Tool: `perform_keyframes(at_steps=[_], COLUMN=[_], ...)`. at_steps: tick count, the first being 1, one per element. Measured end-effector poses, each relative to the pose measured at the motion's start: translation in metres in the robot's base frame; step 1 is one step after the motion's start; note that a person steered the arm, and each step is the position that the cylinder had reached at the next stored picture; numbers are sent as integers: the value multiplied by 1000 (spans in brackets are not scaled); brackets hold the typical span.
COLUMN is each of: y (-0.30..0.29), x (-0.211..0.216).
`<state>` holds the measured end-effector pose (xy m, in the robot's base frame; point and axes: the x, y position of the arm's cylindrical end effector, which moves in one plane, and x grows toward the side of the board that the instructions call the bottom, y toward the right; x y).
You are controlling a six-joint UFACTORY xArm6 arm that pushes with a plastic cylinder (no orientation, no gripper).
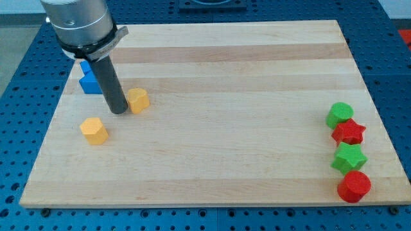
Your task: Move the yellow hexagon closer to the yellow heart
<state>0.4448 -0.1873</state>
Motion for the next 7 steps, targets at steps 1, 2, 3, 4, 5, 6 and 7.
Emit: perform_keyframes(at_steps=[1, 2, 3, 4, 5, 6, 7], y=[-39, -41, -43, -63, -64, -104, -118], x=[4, 4, -2, -15, -15, -4, 1])
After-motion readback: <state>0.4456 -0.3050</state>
